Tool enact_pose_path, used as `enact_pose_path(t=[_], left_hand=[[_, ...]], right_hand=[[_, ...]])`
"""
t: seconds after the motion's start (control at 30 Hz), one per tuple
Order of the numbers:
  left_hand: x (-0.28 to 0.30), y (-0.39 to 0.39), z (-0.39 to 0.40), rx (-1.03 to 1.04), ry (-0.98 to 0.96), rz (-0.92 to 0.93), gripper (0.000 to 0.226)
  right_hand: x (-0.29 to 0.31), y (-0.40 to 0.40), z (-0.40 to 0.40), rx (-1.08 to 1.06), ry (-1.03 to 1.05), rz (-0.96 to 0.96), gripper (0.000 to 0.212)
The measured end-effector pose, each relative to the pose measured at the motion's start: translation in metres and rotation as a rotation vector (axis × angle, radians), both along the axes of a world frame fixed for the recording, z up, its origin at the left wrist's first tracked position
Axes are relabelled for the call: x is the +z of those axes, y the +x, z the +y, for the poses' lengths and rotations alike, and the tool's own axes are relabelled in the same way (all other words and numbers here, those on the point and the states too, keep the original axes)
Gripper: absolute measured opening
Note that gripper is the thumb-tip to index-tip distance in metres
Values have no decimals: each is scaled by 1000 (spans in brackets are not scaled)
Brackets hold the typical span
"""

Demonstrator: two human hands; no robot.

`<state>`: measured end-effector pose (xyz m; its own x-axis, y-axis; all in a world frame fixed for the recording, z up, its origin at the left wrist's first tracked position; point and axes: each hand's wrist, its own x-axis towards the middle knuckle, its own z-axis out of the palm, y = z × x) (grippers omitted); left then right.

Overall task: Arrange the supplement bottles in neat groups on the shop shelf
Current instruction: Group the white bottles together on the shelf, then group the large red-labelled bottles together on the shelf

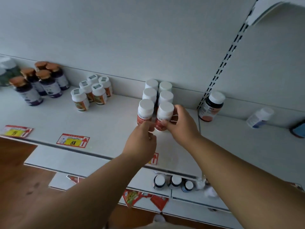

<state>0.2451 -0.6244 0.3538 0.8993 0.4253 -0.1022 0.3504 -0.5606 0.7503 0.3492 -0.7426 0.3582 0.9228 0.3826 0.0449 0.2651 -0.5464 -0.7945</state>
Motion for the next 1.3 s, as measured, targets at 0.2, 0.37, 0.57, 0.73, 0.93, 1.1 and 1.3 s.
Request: enact_pose_path(t=[0.2, 0.37, 0.57, 0.73, 0.93, 1.1, 1.3], left_hand=[[3, -2, 5, -41, 6, 10, 34], [6, -2, 20, -160, 33, -28, 26], [10, -10, 45, -410, 32, -65, 31], [12, -28, 63, -574, 33, -141, 31], [9, -70, 62, -728, 14, -188, 34], [-38, -103, 47, -743, -28, -85, 33], [-161, -111, 27, -706, -19, 122, 41]], right_hand=[[-6, 0, 5, -26, -41, -4, 47], [-8, -13, 11, -158, -48, -4, 57], [-6, -56, 21, -431, -51, -53, 67], [1, -116, 33, -580, -13, -111, 56], [1, -183, 27, -643, 15, -125, 48], [-52, -224, 11, -694, 61, -10, 39], [-177, -240, -8, -703, 38, 150, 40]])
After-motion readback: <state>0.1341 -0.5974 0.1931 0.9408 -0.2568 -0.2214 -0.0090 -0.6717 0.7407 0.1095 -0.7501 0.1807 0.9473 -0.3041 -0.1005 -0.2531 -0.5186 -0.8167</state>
